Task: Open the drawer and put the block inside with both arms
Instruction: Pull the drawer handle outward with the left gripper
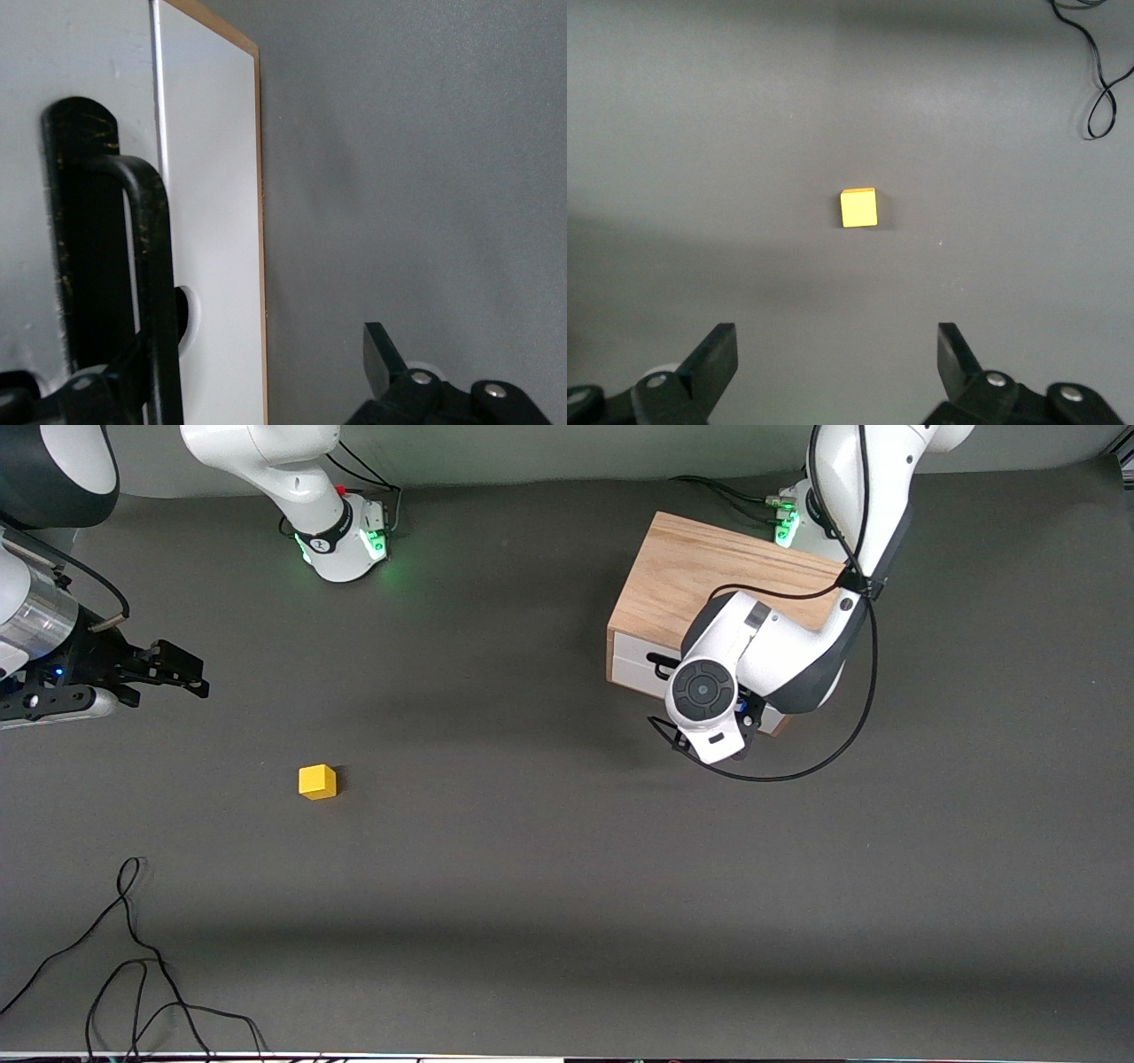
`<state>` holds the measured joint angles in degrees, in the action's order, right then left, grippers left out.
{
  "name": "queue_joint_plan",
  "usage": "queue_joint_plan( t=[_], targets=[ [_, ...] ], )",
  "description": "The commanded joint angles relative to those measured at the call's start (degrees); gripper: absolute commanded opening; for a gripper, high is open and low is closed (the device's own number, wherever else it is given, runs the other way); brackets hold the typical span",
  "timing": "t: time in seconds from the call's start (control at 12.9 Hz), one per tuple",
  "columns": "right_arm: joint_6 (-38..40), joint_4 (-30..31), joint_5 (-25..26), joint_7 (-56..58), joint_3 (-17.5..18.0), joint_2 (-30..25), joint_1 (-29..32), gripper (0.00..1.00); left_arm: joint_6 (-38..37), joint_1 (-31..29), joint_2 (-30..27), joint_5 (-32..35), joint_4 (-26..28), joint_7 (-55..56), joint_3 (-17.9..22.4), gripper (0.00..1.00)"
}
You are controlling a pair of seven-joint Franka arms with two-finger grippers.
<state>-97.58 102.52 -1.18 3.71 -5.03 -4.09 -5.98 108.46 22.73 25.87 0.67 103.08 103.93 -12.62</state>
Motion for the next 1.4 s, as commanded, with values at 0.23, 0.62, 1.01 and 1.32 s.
queue_joint_plan(
  t=[0.23,0.62,1.01,1.32],
  targets=[
    [0.29,-0.04,0.57,0.42,-0.77,-0.48,-0.35,1.0,0.88,0.38,0.5,1.79,-2.0,0.22,0.58,1.0],
    [0.72,-0.04,0.57,0.16,-0.59,-0.92,-0.35,1.0,1.49,0.3,4.19,1.79,-7.45,0.13,0.84,1.0],
    [0.64,0.04,0.57,0.16,-0.6,-0.65,-0.18,1.0,4.12,0.38,5.33,1.87,-8.68,-0.22,0.84,1.0],
    [-0.24,-0.39,0.57,0.16,-0.59,0.05,0.0,1.0,5.1,0.3,8.14,2.93,-12.71,-0.22,0.84,1.0]
  ],
)
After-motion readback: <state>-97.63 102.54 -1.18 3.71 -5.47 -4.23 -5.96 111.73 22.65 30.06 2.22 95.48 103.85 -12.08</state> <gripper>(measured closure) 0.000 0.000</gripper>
